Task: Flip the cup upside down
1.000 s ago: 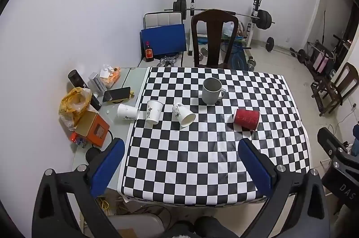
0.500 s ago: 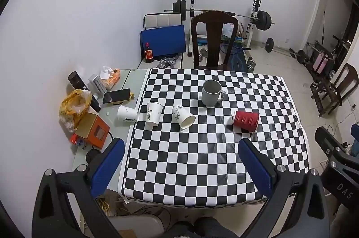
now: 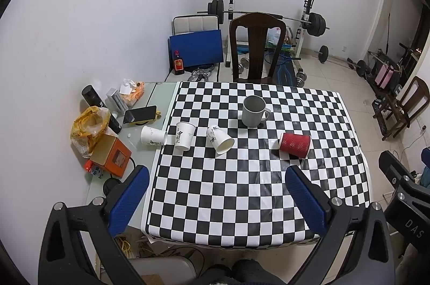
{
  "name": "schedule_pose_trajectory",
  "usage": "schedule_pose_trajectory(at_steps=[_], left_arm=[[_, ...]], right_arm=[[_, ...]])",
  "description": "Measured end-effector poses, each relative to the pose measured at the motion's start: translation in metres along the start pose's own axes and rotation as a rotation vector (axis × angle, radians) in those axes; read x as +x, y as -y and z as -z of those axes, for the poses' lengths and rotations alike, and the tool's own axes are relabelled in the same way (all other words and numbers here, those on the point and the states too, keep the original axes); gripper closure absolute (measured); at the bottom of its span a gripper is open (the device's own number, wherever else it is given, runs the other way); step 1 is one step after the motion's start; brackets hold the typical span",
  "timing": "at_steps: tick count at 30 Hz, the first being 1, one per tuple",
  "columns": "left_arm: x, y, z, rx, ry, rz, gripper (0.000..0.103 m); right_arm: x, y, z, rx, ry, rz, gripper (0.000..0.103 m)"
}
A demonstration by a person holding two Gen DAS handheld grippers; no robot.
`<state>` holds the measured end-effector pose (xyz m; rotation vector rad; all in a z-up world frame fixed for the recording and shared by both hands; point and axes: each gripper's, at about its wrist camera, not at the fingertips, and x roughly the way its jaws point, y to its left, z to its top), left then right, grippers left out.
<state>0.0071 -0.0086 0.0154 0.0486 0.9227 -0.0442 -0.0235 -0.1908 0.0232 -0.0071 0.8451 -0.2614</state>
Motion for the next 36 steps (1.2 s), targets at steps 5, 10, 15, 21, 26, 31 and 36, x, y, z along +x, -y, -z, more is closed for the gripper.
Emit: schedule_pose_trajectory(at_steps=[5,10,15,21,26,31,36], left_arm=[[-0.001,0.0,0.001,-0.002,0.0,0.003,0.0],[-0.002,0.001,0.002,0.0,-0.001,0.003,0.0],[-0.003,0.002,0.001,0.0,0.003,0.002,0.0],[-0.006,0.003,0.003,-0.002,-0.002,0.007,0.0],[-0.009,0.005,0.001,-0.001,-0.001,0.004,0.0],[-0.009,0.005,0.002,-0.002,-0.002,0.005,0.0],[-0.01,0.006,0.001,0.0,-0.002,0.006,0.0]], right_arm=[[0.0,-0.002,-0.004,-0.004,-0.001,0.0,0.0],[0.0,0.0,-0.001,-0.003,0.001,0.001,0.0],[-0.001,-0.001,-0.002,-0.002,0.002,0.001,0.0],[0.0,-0.002,-0.002,-0.005,-0.001,0.002,0.0],[0.0,-0.001,-0.001,-0.005,0.001,0.003,0.0],[0.0,-0.001,-0.002,-0.005,0.0,0.003,0.0],[-0.001,-0.001,-0.003,-0.005,0.0,0.003,0.0]])
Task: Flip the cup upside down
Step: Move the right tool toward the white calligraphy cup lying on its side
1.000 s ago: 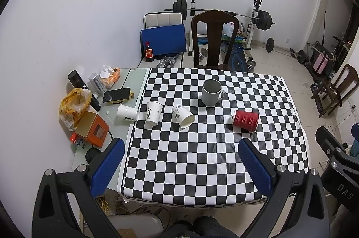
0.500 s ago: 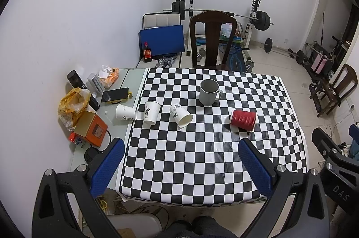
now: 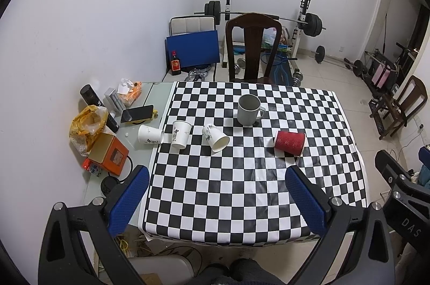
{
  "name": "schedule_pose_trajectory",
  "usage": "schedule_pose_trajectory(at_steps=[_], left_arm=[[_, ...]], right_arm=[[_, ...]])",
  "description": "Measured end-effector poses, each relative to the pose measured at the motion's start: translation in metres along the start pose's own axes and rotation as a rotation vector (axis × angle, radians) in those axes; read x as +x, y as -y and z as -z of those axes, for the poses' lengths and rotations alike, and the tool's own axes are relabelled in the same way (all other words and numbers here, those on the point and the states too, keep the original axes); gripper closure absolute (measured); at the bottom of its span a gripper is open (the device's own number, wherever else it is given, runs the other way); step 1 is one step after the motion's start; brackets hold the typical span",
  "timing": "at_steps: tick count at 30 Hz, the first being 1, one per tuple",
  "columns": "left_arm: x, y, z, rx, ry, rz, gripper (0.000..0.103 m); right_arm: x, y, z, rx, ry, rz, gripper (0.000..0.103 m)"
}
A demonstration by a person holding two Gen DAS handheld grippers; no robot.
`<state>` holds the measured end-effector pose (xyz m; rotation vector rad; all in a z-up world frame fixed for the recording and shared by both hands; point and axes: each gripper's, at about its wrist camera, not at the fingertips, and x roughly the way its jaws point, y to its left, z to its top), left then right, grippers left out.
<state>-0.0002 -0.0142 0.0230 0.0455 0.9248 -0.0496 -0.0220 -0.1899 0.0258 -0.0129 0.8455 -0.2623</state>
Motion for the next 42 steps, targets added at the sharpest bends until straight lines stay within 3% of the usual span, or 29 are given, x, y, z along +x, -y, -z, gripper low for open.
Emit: schedule_pose_trajectory(at_steps=[20,25,30,36,42], left_arm=[[-0.002,0.001,0.003,-0.008,-0.005,-0.001,0.0],[0.013,0.015,0.02,-0.038,-0.025,-0.062,0.0],[0.063,-0.001,0.026,-0.08,-0.072,-0.198,0.0],[0.144,-0.048,0.042,-0.137,-0.218,-0.318,0.0],[0.213,-0.093,0.058,-0.201,-0.347,-0.338,0.0]], right_arm=[[0.0,0.0,0.003,0.0,-0.002,-0.003,0.0],[0.012,0.003,0.005,0.009,-0.031,-0.03,0.0],[0.061,0.001,0.01,-0.033,-0.083,-0.087,0.0],[0.155,-0.042,0.021,-0.138,-0.225,-0.167,0.0],[0.251,-0.114,0.05,-0.213,-0.375,-0.209,0.005]])
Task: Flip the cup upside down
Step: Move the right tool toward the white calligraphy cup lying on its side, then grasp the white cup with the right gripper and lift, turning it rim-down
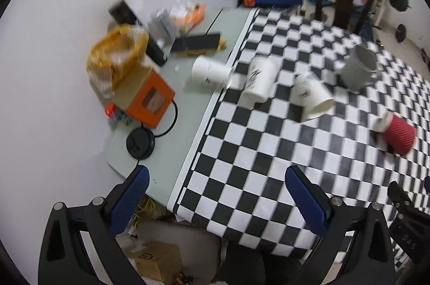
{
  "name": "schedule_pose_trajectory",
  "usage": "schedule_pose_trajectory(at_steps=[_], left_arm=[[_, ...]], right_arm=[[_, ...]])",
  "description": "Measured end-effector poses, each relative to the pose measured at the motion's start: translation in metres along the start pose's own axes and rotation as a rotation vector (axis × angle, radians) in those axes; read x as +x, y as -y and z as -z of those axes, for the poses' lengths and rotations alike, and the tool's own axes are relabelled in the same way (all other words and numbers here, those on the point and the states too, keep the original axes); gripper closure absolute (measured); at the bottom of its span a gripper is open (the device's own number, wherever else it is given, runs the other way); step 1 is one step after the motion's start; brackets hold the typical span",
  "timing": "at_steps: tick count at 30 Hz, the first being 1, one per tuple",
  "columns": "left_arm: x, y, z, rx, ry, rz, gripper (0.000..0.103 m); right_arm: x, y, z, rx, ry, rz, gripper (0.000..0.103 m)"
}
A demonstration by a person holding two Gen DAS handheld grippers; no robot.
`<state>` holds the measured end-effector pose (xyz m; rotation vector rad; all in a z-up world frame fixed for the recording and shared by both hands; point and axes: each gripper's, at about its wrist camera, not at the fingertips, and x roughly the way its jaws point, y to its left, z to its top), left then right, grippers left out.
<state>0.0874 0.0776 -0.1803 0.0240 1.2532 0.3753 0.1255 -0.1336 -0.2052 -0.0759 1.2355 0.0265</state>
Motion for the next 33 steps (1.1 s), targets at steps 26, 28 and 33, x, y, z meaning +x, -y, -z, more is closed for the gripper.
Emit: schedule_pose_trajectory(at_steps=[26,28,33], left_arm=[[0.225,-0.059,-0.177,-0.381,-0.34,0.32,0.012],[0.237,-0.057,-0.184,-0.392,-0.359,0.321,0.012],[0.269,-0.056,-0.192,-0.446,-0.409,0.319,0.012]], right_arm=[[0.199,-0.12,-0.088,0.159,-0.325,0.057,0.02],[0.202,-0.119,-0.093,0.191,-0.328,0.063,0.02],[0.211,-0.118,-0.104,0.226,-0.343,0.08,0.02]])
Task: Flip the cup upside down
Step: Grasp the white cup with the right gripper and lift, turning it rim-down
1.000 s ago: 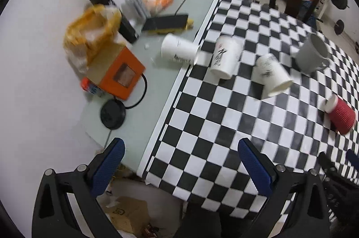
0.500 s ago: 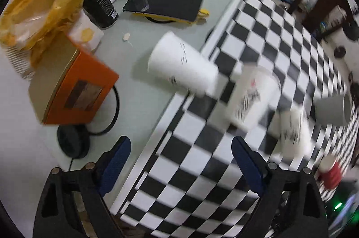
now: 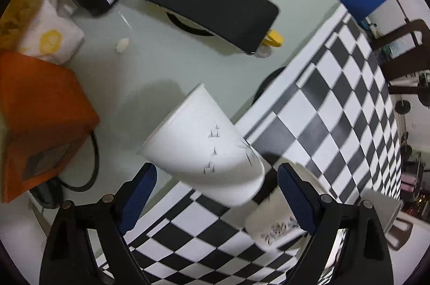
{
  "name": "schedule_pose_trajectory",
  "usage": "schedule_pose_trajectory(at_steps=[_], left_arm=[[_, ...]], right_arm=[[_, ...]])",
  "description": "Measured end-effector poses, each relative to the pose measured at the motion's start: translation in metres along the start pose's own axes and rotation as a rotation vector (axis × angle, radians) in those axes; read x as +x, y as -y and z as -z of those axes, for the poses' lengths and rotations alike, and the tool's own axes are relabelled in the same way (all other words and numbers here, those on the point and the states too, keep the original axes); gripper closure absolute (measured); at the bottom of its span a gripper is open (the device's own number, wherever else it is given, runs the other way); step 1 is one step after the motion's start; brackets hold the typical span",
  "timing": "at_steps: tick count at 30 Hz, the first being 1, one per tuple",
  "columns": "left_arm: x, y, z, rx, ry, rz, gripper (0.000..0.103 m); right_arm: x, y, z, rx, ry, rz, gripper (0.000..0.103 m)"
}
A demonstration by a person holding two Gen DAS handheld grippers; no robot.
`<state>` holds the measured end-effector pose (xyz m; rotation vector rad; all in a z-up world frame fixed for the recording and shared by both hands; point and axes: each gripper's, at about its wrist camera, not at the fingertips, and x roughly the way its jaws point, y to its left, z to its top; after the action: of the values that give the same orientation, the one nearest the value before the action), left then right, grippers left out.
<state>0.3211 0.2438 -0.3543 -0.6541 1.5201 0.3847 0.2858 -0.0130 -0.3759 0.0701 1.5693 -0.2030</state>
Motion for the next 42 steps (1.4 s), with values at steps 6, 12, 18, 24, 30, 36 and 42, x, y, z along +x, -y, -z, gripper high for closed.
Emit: schedule_pose_trajectory(at_steps=[6,12,18,24,30,36,42], left_arm=[[0.004,0.003,-0.013,0.041,0.038,-0.032,0.036],[-0.016,0.023,-0.005,0.248,0.156,-0.15,0.041],[-0.042,0.029,0.023,0.375,0.247,-0.222,0.041],[-0.072,0.021,0.078,0.419,0.308,-0.247,0.041],[-0.096,0.024,0.16,0.474,0.343,-0.226,0.041],[-0.09,0.074,0.26,0.631,0.312,-0.163,0.041],[-0.038,0.134,0.348,0.794,0.214,-0.099,0.041]], right_arm=[[0.004,-0.004,-0.009,0.005,-0.011,0.023,0.02],[0.006,0.006,0.001,0.004,0.001,0.028,0.02],[-0.005,0.009,0.005,-0.007,0.03,0.012,0.02],[-0.025,0.025,0.022,-0.03,0.075,-0.022,0.02],[-0.034,0.079,0.065,-0.044,0.118,-0.058,0.02],[-0.041,0.131,0.097,-0.045,0.143,-0.04,0.02],[-0.018,0.213,0.127,0.021,0.108,0.012,0.02]])
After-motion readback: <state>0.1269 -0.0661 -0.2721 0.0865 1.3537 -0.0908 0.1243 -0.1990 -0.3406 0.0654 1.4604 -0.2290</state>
